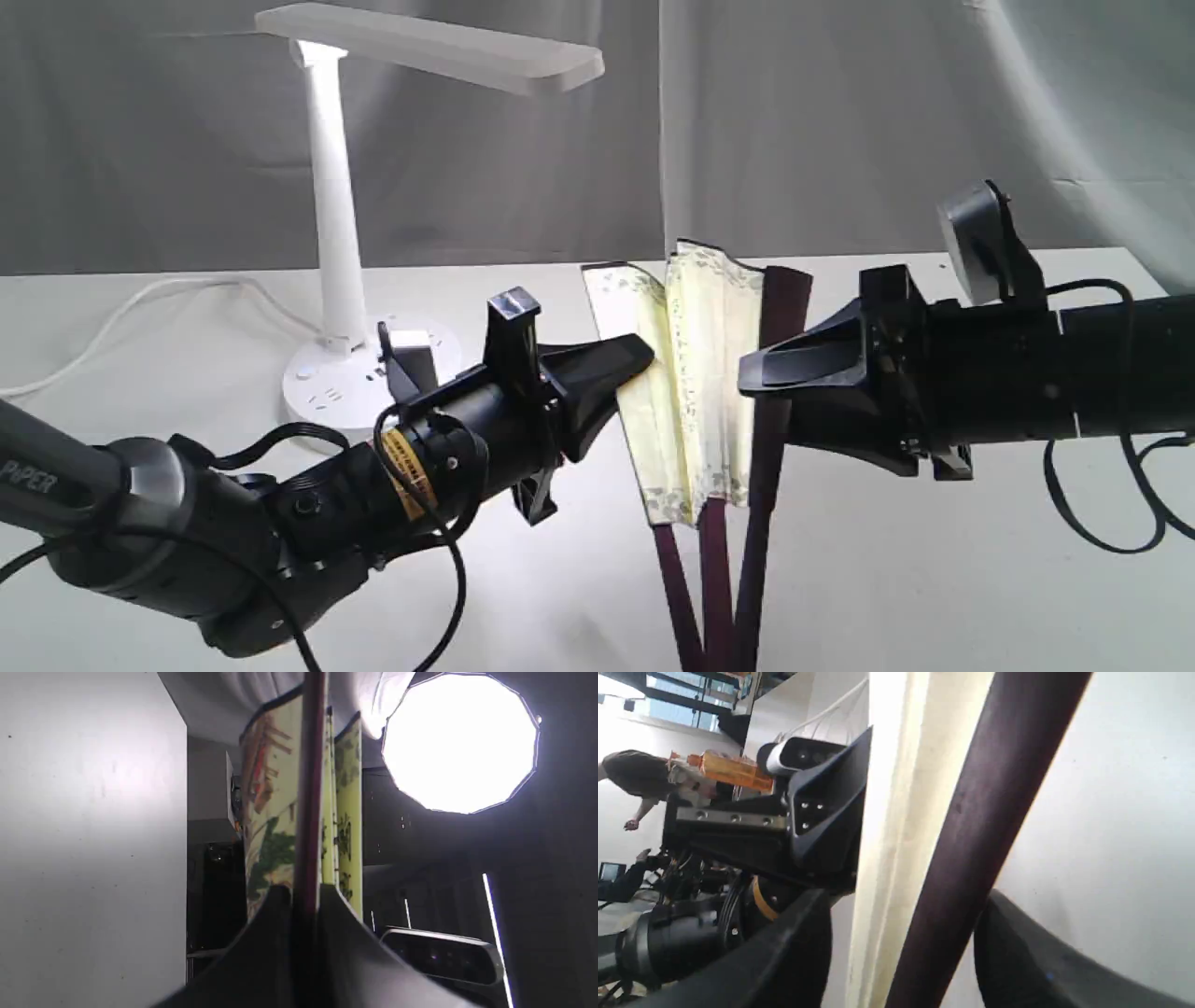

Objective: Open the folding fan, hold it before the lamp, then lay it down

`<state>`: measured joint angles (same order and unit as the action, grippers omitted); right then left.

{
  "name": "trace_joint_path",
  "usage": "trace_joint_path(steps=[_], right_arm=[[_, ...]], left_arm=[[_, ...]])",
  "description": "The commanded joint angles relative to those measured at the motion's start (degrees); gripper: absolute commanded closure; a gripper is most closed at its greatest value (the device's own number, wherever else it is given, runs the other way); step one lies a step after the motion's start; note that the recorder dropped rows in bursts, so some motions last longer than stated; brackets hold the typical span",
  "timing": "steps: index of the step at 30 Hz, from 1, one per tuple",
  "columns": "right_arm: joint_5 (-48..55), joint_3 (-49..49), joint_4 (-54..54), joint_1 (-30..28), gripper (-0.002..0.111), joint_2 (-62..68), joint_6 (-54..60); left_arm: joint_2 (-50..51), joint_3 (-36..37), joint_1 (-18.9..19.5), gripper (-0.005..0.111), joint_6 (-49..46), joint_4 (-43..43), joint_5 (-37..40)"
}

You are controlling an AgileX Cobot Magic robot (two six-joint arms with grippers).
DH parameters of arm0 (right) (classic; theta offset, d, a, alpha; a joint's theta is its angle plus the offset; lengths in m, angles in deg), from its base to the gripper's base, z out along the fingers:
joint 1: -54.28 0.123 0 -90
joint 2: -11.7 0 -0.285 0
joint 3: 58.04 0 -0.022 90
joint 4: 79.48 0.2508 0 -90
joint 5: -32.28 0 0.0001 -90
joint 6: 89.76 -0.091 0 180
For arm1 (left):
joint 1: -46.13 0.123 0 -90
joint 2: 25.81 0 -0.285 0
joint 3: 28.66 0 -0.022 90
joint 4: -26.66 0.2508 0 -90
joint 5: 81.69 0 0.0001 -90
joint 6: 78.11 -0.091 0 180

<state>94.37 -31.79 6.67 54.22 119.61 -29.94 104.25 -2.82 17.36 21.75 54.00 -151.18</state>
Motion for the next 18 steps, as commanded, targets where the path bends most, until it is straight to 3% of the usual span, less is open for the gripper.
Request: trace_joint_path(steps=[1,5,18], right_arm=[[-2.89,0.15,1.49,0.16,0.060,-0.38,-0.14],[-5.21,0.15,3.87,0.16,0.061,0.49,-0.14],[5.05,0.15,13.79,0.16,0.076,8.69,3.50]], left_arm=[[-0.16,-0.26,0.14,0.107,0.98,-0.04,-0.47],[-0.16,-0.26,0.14,0.107,2.98,0.56,-0.47],[-0.16,-0.26,0.14,0.107,3.19,-1.69,-0.47]])
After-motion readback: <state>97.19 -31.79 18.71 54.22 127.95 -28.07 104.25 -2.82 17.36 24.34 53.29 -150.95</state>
